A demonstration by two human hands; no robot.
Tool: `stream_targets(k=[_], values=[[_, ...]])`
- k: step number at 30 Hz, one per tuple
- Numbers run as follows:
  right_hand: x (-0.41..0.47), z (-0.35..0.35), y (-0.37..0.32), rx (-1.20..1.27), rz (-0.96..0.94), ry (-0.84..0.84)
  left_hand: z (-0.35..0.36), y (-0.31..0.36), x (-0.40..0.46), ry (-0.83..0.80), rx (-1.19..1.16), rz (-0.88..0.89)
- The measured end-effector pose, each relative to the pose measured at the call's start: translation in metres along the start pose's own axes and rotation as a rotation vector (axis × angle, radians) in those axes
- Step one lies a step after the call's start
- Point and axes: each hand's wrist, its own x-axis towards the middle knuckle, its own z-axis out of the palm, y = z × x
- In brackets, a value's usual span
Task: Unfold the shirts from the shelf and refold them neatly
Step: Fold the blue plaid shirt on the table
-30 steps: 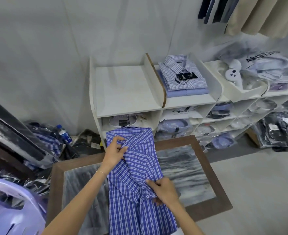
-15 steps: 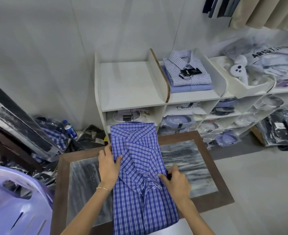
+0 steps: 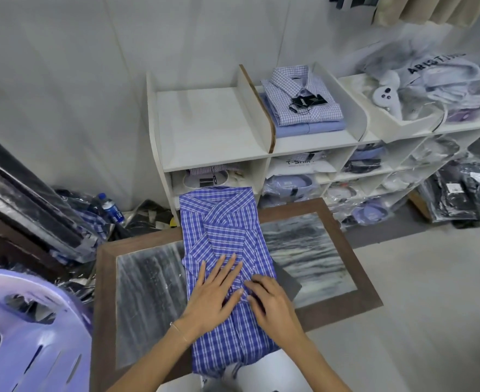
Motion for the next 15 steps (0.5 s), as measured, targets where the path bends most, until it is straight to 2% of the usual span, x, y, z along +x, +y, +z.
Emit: stream_targets(k=[8, 10, 13, 15], values=[[-0.028, 0.006, 0.006, -0.111, -0.048, -0.113, 0.005, -0.002, 0.000, -0.034, 0.097, -0.022], [-0.041, 0.003, 0.007, -0.112, -0.072, -0.119, 0.004, 0.005, -0.002, -0.027, 0.095, -0.074], [-0.071, -0.006, 0.011, -0.066, -0.202, -0.123, 0.008, 0.031, -0.016, 0.082, -0.005, -0.213], [-0.099, -0.014, 0.014, -0.014, -0.277, -0.128, 0.012, 0.054, -0.039, 0.274, -0.126, -0.264]])
